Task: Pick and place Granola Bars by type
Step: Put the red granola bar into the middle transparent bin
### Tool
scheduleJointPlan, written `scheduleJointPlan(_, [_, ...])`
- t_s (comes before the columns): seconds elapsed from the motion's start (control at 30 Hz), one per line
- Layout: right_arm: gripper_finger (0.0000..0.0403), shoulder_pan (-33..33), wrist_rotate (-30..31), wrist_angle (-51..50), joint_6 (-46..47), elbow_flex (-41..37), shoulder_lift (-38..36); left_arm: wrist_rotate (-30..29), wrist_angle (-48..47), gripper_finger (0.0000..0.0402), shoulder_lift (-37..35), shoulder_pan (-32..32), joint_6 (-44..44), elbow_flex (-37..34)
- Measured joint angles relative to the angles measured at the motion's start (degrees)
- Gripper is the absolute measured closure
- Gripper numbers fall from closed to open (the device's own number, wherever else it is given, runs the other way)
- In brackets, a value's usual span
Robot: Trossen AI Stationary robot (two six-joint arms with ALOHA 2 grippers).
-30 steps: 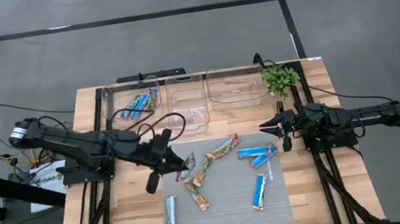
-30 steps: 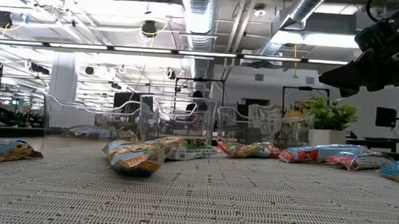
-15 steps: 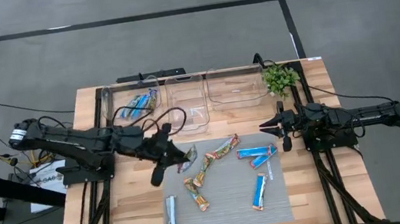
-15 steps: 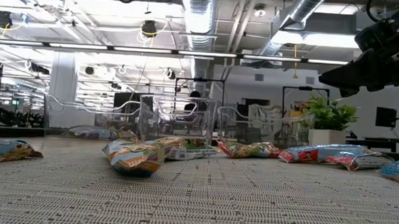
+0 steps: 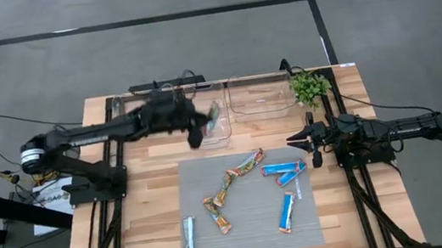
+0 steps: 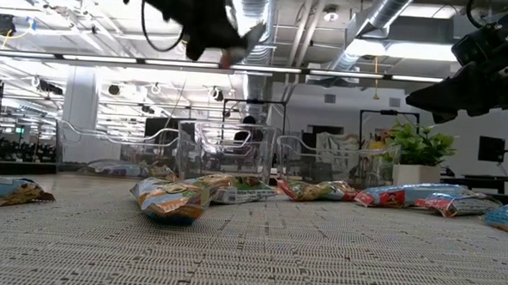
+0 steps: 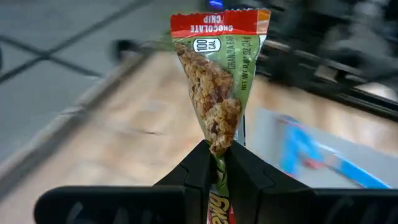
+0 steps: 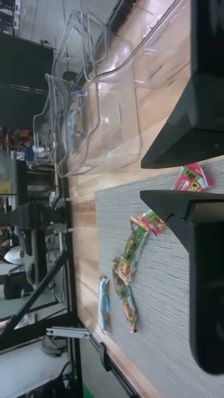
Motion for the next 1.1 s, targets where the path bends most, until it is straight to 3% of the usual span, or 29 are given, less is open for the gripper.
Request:
scheduleJointPlan(0.17, [0.0344,0.0,0.0,-0.1,0.0,0.0,0.0,-2.5,1.6,0.0368,3.0,9.6,-2.7,0.0])
scheduleJointPlan(0.33, [0.0344,0.0,0.0,0.0,0.0,0.0,0.0,-2.5,2.2,0.0368,3.5,14.3,-6.3,0.0])
scheduleJointPlan(0.73, [0.0344,0.0,0.0,0.0,0.0,0.0,0.0,-2.4,4.3,0.0368,4.3,15.1,-6.4,0.0])
scheduleJointPlan(1.1, [0.0344,0.0,0.0,0.0,0.0,0.0,0.0,6.7,2.6,0.0368,14.1,13.1,-9.2,0.0])
